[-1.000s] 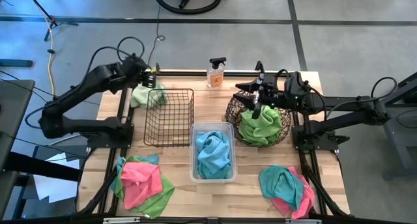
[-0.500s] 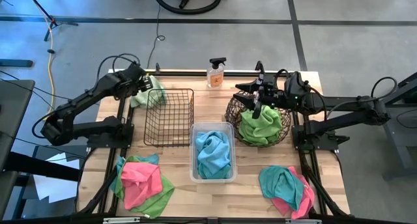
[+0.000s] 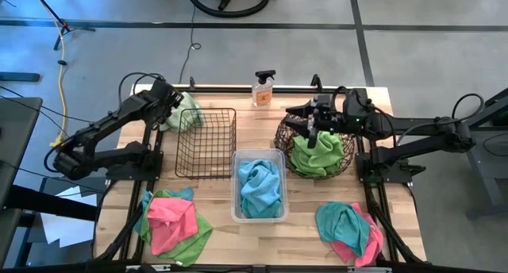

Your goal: Sort microfiber towel by color & place in baskets

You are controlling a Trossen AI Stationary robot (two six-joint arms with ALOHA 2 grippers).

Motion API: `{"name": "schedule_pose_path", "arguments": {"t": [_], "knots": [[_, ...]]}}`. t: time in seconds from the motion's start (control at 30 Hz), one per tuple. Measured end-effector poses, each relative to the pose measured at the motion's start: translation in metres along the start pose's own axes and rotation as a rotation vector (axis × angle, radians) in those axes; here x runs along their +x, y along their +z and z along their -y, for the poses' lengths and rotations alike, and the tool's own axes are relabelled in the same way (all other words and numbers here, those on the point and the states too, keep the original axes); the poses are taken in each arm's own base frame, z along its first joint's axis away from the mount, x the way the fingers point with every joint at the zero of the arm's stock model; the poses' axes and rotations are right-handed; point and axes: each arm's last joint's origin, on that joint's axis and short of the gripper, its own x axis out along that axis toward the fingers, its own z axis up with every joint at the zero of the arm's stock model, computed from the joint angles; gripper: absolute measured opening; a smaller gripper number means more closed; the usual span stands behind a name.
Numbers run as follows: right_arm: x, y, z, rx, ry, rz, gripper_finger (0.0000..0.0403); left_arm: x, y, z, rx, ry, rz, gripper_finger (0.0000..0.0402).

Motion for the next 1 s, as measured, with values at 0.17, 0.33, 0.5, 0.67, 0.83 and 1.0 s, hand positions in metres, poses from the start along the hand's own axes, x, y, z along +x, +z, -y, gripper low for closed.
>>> {"name": "schedule_pose_path", "arguments": {"t": [0.17,0.33,0.5,0.67,0.83,1.0], "knots": [[0.0,-0.001,0.0,-0.003,-0.002,-0.012,0.0236,0.007,0.006,-0.001,-0.017,0.037,-0.006,0.0216],[0.0,-0.001,0.0,-0.009,-0.003,-0.012,0.0236,0.019,0.004,0.002,-0.003,0.067,-0.048,0.0216],[0.0,-0.001,0.001,-0.011,-0.004,-0.012,0.0236,0.034,0.002,0.004,0.01,0.106,-0.086,0.0216],[0.0,-0.001,0.001,-0.003,-0.004,-0.012,0.0236,0.046,0.0,0.004,0.018,0.157,-0.102,0.0216],[0.0,-0.001,0.001,-0.003,-0.004,-0.012,0.0236,0.055,-0.002,0.007,0.064,0.149,-0.142,0.0186],[0.0,-0.001,0.0,0.03,-0.004,-0.01,0.0236,0.056,-0.003,0.007,0.159,0.146,-0.164,0.0057]]}}
